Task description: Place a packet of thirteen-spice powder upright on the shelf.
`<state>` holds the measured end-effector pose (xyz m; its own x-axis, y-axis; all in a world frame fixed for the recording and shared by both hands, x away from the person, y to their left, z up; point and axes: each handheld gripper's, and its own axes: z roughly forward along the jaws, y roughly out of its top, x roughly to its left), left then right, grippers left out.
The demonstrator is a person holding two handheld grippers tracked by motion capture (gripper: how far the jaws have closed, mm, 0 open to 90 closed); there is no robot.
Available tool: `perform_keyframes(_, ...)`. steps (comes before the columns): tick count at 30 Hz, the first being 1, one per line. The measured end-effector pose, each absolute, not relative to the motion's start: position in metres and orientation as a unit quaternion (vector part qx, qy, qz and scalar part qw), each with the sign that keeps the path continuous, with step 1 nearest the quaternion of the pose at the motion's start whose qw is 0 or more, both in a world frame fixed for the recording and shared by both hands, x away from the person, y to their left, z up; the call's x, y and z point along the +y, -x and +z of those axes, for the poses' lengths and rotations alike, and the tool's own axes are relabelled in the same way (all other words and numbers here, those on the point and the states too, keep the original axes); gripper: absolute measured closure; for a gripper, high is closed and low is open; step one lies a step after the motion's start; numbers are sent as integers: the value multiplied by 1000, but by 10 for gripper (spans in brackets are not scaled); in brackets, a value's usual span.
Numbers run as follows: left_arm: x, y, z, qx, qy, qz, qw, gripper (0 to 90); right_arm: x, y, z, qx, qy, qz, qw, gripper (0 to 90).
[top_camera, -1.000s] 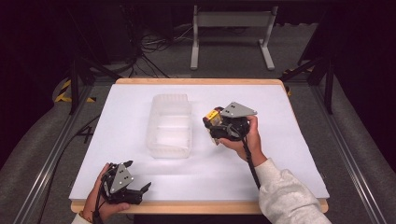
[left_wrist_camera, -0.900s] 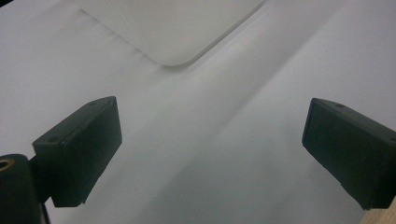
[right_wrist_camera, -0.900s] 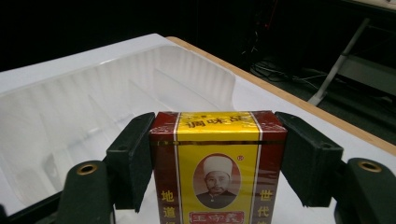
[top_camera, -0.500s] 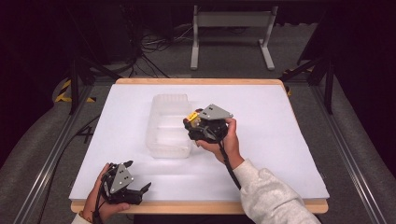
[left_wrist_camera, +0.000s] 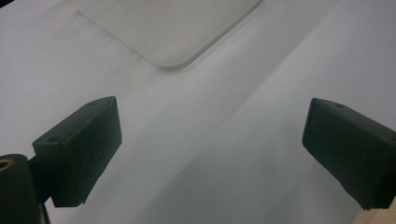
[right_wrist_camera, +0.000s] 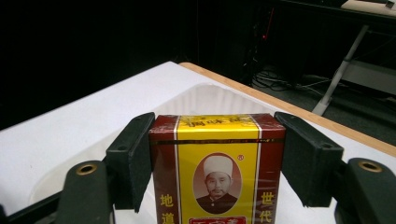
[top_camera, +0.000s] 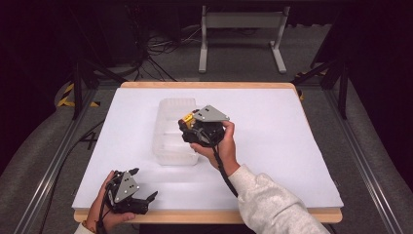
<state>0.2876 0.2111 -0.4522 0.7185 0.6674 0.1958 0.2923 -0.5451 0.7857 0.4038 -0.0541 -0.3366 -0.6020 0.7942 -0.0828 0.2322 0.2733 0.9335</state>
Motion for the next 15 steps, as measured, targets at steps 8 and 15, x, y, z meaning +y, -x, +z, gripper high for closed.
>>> perform_keyframes(8, 213, -288, -452, 284, -844, 244, 384, 52, -32, -408, -342, 720, -377, 509, 285, 325)
perform_keyframes(15, 214, -287, -452, 283, -844, 244, 384, 52, -22, -400, -358, 700, -401, 519, 285, 322)
